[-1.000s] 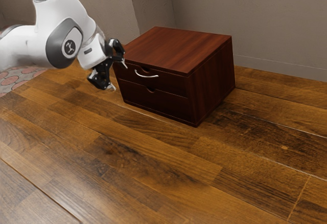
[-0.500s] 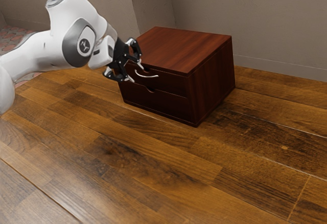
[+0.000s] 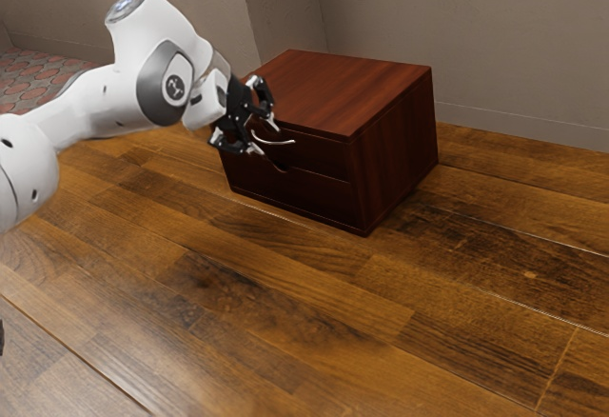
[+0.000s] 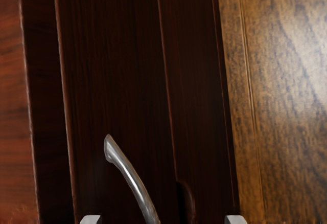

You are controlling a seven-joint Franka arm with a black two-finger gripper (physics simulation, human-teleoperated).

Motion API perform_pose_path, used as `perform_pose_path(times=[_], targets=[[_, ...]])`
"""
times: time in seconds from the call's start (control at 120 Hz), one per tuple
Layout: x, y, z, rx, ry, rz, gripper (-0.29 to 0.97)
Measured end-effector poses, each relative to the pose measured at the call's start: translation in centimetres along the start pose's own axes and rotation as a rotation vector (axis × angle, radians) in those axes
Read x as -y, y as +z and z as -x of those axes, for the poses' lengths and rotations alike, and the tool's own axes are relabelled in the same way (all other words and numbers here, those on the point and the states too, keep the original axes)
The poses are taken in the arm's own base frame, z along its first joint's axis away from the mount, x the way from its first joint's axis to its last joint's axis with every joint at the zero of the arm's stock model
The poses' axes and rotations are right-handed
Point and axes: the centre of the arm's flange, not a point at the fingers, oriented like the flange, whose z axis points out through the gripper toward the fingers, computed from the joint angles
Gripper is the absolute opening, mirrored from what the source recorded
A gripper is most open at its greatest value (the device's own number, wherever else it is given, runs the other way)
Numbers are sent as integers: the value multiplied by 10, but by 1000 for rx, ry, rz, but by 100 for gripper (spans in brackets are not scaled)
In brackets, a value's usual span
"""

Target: Pull the drawer handle with one arm to open the drawer

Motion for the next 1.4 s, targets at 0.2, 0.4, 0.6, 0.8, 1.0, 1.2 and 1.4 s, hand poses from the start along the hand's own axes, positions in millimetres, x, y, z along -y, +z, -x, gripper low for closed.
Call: perform_pose_path(times=[0.2,0.4,0.6,0.8,1.0,1.2,1.4], targets=[[-6,4,14,2,-29,12,20],[-9,19,12,-18,-42,25,14],[-31,17,13,-19,-59,65,-1],[-66,-8,9,-16,-76,100,-9],[-102,-35,-1,8,-72,132,-8],[-139,-57,-9,22,-84,152,-8],[-169,-85,-24,37,-89,154,0]])
